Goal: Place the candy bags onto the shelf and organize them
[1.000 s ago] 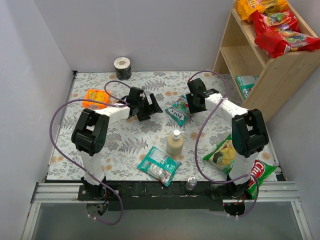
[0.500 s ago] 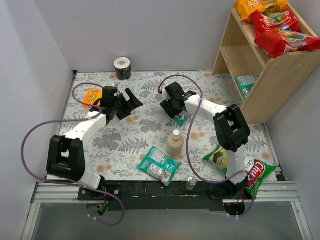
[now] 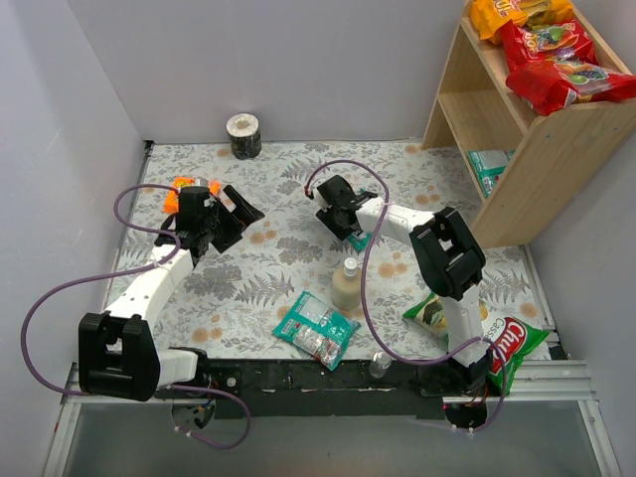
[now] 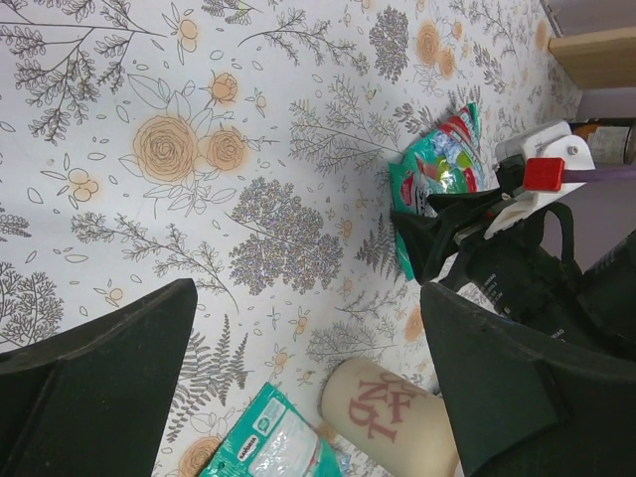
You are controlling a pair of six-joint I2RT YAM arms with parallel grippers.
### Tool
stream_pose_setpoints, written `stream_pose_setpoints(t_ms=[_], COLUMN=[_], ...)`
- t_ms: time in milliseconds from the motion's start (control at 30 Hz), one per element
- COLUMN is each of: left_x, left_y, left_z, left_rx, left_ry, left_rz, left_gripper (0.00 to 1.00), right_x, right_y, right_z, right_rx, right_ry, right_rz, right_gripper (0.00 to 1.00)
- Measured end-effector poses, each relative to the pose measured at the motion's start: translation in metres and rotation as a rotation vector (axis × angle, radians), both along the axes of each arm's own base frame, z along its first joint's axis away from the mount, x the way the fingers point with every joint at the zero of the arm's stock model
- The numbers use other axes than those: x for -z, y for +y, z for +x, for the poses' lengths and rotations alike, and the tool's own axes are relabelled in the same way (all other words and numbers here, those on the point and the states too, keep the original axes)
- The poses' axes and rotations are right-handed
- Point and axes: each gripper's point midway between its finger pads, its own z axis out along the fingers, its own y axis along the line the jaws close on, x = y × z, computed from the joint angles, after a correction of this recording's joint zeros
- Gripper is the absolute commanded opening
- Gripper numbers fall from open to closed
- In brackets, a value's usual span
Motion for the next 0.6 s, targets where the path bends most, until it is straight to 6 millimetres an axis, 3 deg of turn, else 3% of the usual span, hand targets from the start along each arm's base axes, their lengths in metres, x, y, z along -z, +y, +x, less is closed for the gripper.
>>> stream_pose_setpoints(t_ms=[133, 167, 267, 600], left_x=[0.001, 0.002, 0.002, -0.007], left_y=[0.002, 0.003, 0.004, 0.002], left_z=[0.002, 0.003, 0.006, 0.011], left_rx=[-0.003, -0.004, -0.006, 0.003], left_ry=[0.003, 0.006, 0.009, -0.011], left_rz=[0.004, 0.006, 0.009, 0.005], left_gripper=[0.96, 0.96, 0.96, 0.96], right_x=[0.001, 0.001, -0.001, -0.021], right_y=[-0.007, -0.008, -0.011, -0.013], right_z=[0.005, 0.006, 0.009, 0.017], right_rx=[0.026, 0.036, 0.060, 0.103], right_ry=[-0.042, -0.050, -0.068, -0.094], right_rz=[-0.030, -0.034, -0.046, -0.063], right_gripper=[0.27, 0.17, 0.04, 0.01])
